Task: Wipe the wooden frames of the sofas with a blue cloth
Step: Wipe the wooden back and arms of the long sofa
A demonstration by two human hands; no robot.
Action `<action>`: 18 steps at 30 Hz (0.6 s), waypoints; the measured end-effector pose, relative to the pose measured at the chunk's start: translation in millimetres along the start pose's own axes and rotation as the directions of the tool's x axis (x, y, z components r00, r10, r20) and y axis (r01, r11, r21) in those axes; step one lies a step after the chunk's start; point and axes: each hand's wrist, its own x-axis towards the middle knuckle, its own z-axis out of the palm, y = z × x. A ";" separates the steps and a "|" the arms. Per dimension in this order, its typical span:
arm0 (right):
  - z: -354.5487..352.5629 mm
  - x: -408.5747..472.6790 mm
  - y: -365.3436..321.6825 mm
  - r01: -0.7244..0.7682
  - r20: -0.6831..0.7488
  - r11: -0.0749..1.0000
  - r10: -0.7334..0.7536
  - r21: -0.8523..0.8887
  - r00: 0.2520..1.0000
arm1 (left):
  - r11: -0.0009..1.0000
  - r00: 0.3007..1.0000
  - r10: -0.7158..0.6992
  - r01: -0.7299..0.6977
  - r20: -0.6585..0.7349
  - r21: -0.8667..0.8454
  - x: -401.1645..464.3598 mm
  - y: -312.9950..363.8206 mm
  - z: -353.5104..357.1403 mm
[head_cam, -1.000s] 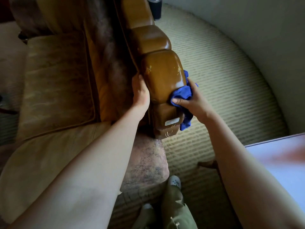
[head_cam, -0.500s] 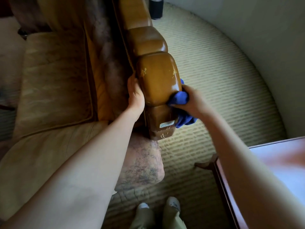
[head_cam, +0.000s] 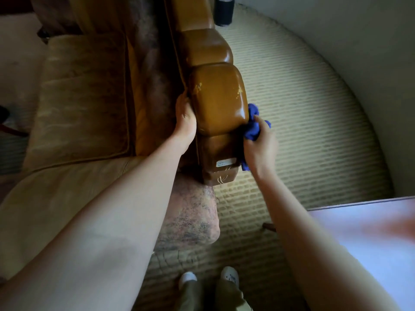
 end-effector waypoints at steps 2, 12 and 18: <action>14.6 -38.3 -10.2 0.214 -0.083 0.977 -0.212 0.019 0.974 | 0.996 0.992 -0.071 0.075 0.102 -0.039 -3.5 7.9 -7.9; 84.0 2.1 -90.7 0.762 0.703 -0.006 -0.391 -0.648 0.594 | 0.895 0.964 -0.265 0.235 -0.030 -0.378 -30.0 -3.2 -105.9; 60.8 -50.3 -5.1 0.752 0.773 -0.214 -0.311 -0.624 0.553 | 0.943 0.966 -0.252 0.259 0.057 -0.211 -49.6 0.8 -87.4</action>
